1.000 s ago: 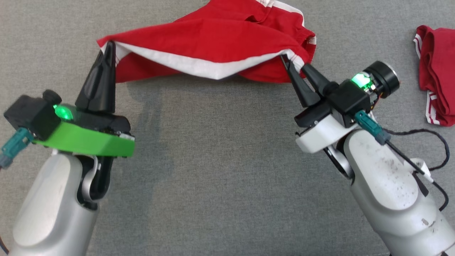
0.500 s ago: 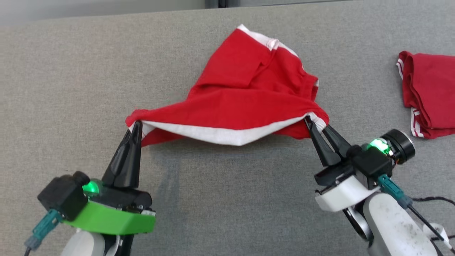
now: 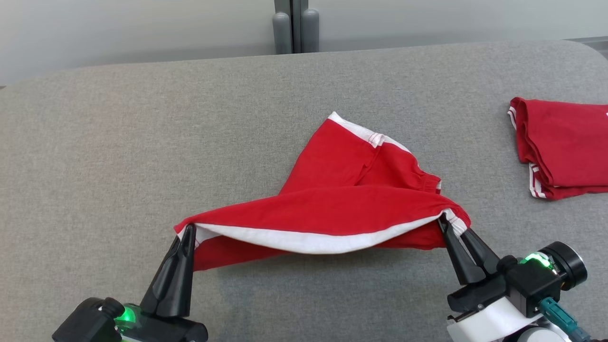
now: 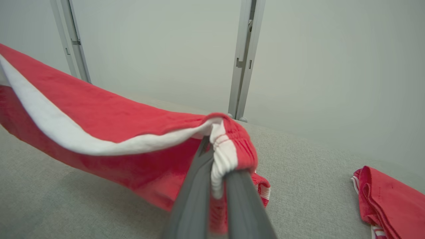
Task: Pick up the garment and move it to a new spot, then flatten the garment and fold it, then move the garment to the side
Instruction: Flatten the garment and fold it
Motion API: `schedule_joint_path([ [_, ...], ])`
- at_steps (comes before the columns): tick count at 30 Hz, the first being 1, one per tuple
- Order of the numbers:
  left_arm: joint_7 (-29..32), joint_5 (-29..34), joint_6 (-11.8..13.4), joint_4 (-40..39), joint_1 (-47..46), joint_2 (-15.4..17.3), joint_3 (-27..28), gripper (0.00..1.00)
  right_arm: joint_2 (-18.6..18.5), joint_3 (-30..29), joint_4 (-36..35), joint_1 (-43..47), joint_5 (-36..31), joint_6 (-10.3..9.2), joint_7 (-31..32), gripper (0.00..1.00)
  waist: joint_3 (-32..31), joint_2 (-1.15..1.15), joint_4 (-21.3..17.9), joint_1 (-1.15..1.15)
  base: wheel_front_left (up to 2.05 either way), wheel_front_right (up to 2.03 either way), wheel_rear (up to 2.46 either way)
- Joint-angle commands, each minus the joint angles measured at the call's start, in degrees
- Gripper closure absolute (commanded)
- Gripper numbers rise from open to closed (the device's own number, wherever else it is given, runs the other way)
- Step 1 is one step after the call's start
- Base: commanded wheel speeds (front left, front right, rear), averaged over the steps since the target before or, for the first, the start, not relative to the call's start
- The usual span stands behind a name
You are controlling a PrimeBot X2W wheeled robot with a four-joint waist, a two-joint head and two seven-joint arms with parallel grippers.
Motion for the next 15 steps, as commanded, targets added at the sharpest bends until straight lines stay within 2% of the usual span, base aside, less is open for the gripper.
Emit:
schedule_joint_path([
  [1, 0.33, 0.38, 0.00, 0.02, 0.10, 0.49, -0.18, 1.00, 0.20, -0.24, -0.12, 0.47, 0.35, -0.09, 0.09, 1.00, -0.25, 0.00, -0.34, 0.00, 0.00, 0.00, 0.00],
  [15, 0.43, 0.37, -0.29, 1.82, -3.71, 0.49, -0.42, 1.00, 0.01, -0.36, 2.80, -3.61, 0.47, -0.09, -1.53, 1.00, 0.16, 0.00, -1.48, 0.00, 0.00, 0.00, 0.00],
])
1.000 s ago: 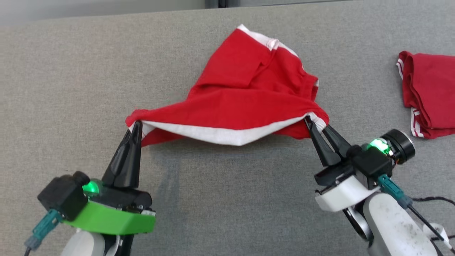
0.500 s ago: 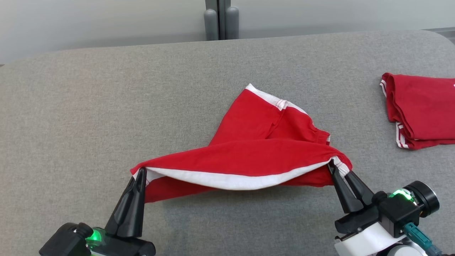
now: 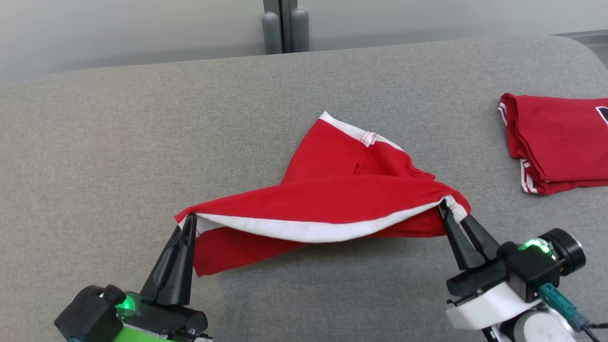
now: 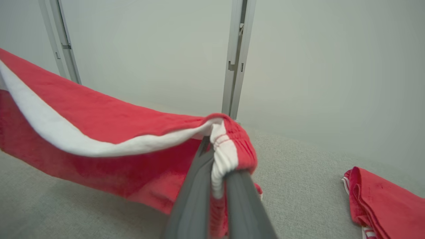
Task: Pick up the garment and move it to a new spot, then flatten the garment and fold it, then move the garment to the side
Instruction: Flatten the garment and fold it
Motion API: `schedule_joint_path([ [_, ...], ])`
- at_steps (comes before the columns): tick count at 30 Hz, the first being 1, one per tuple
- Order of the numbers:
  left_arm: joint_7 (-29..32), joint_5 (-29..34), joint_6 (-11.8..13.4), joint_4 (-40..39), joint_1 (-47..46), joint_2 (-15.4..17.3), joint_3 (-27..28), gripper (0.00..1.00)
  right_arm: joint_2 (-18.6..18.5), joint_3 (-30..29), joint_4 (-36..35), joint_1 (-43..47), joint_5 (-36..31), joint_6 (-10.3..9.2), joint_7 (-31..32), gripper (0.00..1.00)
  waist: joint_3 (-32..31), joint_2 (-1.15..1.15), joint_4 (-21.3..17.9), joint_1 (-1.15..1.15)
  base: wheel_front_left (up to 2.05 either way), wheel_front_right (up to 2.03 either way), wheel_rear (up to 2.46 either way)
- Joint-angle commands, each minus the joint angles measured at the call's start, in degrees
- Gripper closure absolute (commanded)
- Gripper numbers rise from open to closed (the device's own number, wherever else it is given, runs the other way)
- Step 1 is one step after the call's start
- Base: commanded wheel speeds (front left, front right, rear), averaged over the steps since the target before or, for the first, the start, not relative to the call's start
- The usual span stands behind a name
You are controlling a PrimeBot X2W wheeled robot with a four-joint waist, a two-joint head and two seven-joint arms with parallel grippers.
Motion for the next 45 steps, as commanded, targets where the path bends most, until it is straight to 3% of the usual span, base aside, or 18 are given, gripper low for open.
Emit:
schedule_joint_path([
  [1, -0.23, 0.35, -0.24, 0.24, -1.17, -0.20, 0.04, 1.00, -0.58, -0.27, -0.05, -1.42, -0.31, -0.09, -0.39, 1.00, 0.07, 0.00, 0.04, 0.00, 0.00, 0.00, 0.00],
  [8, 0.35, -0.86, -0.79, 0.10, -7.29, -0.08, 0.09, 1.00, -4.49, 0.67, -0.79, -13.12, -1.93, -0.09, 0.44, 1.00, -0.20, 0.00, 0.32, 0.00, 0.00, 0.00, 0.00],
  [12, 1.81, -1.06, -1.23, 0.46, -14.98, 1.86, 0.74, 1.00, -7.11, 2.61, 0.96, -24.09, -1.91, -0.09, 1.06, 1.00, -1.38, 0.00, 0.52, 0.00, 0.00, 0.00, 0.00],
  [21, 7.82, -4.88, -1.71, -2.83, -32.92, 6.16, 2.96, 1.00, -10.65, 7.94, 5.61, -44.42, 4.33, -0.09, 4.32, 1.00, -4.08, 0.00, 0.60, 0.00, 0.00, 0.00, 0.00],
  [27, 11.63, -6.45, -1.43, -2.27, -40.13, 6.95, 3.47, 1.00, -12.52, 10.05, 10.60, -54.30, 7.85, -0.09, 6.61, 1.00, -4.38, 0.00, 0.24, 0.00, 0.00, 0.00, 0.00],
  [35, 15.79, -8.40, -1.75, 9.73, -48.41, 4.74, -1.22, 1.00, -12.79, 15.52, 27.63, -66.78, 5.93, -0.09, 6.23, 1.00, -3.39, 0.00, 0.77, 0.00, 0.00, 0.00, 0.00],
  [39, 16.52, -8.70, -1.77, 18.59, -52.66, 3.15, -3.60, 1.00, -10.02, 16.41, 37.46, -71.40, 4.22, -0.09, 4.11, 1.00, -2.22, 0.00, 1.36, 0.00, 0.00, 0.00, 0.00],
  [45, 14.82, -8.71, -1.87, 29.27, -56.97, 0.99, -6.74, 1.00, -6.67, 23.51, 45.33, -76.58, 6.93, -0.10, 1.52, 1.00, -0.31, 0.00, 1.89, 0.00, 0.00, 0.00, 0.00],
])
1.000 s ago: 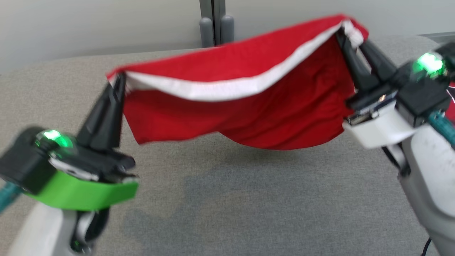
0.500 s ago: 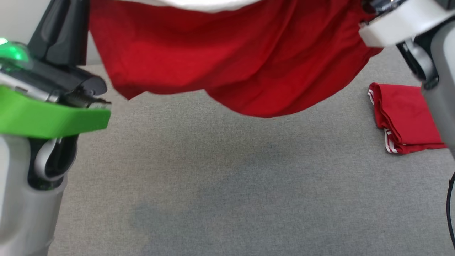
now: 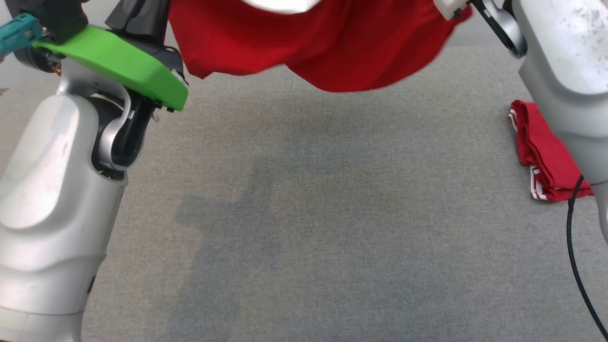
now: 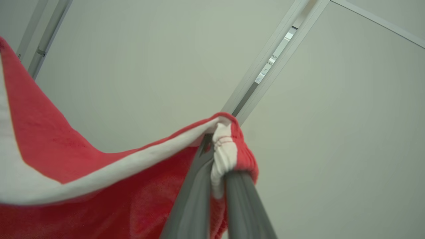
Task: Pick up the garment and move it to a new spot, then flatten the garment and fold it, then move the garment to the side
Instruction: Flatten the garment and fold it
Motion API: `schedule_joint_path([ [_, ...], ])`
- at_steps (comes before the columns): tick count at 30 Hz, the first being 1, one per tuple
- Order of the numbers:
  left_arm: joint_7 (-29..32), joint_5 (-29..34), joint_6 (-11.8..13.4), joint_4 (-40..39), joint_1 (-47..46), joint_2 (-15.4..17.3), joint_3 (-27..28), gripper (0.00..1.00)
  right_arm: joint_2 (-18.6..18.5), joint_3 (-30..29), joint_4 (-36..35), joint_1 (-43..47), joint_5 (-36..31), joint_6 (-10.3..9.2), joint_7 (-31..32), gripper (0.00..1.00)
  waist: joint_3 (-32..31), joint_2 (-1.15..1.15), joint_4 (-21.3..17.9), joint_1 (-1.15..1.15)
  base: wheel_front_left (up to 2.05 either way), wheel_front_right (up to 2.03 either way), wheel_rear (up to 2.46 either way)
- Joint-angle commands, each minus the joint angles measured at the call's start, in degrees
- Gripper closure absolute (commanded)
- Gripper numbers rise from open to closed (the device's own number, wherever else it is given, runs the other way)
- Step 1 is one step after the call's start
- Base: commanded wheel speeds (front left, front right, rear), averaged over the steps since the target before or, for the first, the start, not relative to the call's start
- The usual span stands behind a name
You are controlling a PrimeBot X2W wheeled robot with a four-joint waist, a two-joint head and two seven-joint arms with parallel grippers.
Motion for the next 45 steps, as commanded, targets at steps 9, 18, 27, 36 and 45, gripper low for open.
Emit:
schedule_joint_path([
  [9, -3.84, -1.49, -0.20, 11.44, -4.87, -0.54, -3.17, 1.00, 1.97, 5.61, 8.68, -5.99, 2.70, -0.11, -2.92, 1.00, 3.20, 0.00, 0.74, 0.00, 0.00, 0.00, 0.00],
  [18, -6.61, -3.60, -0.21, 20.13, -11.39, -2.10, -3.44, 1.00, 2.65, 8.94, 15.97, -9.87, 2.73, -0.11, -4.28, 1.00, 6.81, 0.00, 1.47, 0.00, 0.00, 0.00, 0.00],
  [27, -14.37, -3.06, 0.54, 24.64, -21.88, -3.37, -0.10, 1.00, 2.05, -1.86, 12.35, -15.82, -6.99, -0.11, -4.86, 1.00, 11.95, 0.00, 1.99, 0.00, 0.00, 0.00, 0.00],
  [36, -16.28, -3.15, -0.16, 22.36, -18.41, -4.66, -0.98, 1.00, 2.74, -5.37, 2.25, -4.59, -12.54, -0.11, -4.78, 1.00, 14.61, 0.00, 1.99, 0.00, 0.00, 0.00, 0.00],
  [45, -16.25, -6.86, -0.20, 3.82, -3.28, -1.39, -2.43, 1.00, -1.87, -5.55, -8.71, 8.55, -8.03, -0.11, -4.79, 1.00, 15.35, 0.00, 1.53, 0.00, 0.00, 0.00, 0.00],
])
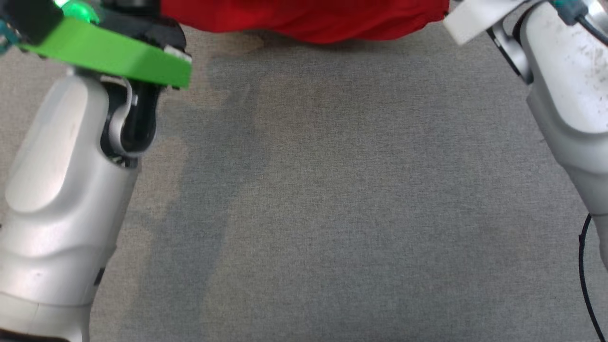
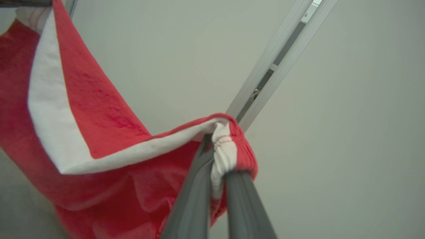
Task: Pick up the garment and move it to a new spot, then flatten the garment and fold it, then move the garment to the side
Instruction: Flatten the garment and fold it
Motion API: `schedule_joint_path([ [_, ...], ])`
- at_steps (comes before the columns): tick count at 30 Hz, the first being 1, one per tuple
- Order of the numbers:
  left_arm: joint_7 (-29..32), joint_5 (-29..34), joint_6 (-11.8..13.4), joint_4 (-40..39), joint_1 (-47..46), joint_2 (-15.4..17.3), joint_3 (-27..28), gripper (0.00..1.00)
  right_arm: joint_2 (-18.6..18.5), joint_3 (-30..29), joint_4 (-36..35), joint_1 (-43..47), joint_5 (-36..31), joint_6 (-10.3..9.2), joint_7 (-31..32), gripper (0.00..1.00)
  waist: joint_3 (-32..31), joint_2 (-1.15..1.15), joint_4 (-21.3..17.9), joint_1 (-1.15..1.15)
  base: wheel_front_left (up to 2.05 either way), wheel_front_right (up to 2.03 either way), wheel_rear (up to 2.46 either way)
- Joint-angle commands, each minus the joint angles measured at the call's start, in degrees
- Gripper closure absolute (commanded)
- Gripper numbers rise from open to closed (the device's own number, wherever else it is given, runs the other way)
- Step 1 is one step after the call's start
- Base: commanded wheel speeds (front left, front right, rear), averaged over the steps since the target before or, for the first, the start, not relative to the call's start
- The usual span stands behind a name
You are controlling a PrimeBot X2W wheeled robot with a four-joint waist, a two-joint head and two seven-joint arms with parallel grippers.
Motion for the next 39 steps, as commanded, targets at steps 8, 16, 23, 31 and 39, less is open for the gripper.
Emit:
schedule_joint_path([
  [8, -0.17, 2.62, -0.16, -15.85, 20.95, 4.13, 3.55, 1.00, -2.62, 0.27, -15.00, 18.77, 4.77, -0.09, 0.01, 1.00, -3.21, 0.00, -0.38, -0.01, 0.00, 0.00, 0.00],
  [16, -0.17, 7.11, 0.90, -26.37, 41.18, 4.84, 7.34, 1.00, -1.72, -4.02, -26.54, 39.76, 5.08, -0.09, 0.01, 1.00, -8.69, 0.00, -0.15, -0.01, 0.00, 0.00, 0.00],
  [23, -0.17, 10.00, 3.46, -36.06, 55.26, 5.53, 7.58, 1.00, 0.28, -9.22, -34.35, 57.58, 4.14, -0.09, 0.00, 1.00, -12.67, 0.00, -0.39, -0.01, 0.00, 0.00, 0.00],
  [31, 2.22, 10.61, 6.18, -43.02, 62.45, 7.25, 6.77, 1.00, 1.66, -13.19, -40.70, 69.52, 4.09, -0.09, 1.24, 1.00, -13.20, 0.00, -1.94, -0.01, 0.00, 0.00, 0.00],
  [39, 5.42, 9.05, 4.02, -34.00, 54.92, 7.27, 5.93, 1.00, 2.64, -9.83, -34.24, 67.12, 6.69, -0.10, 1.51, 1.00, -10.57, 0.00, -3.58, -0.01, 0.00, 0.00, 0.00],
])
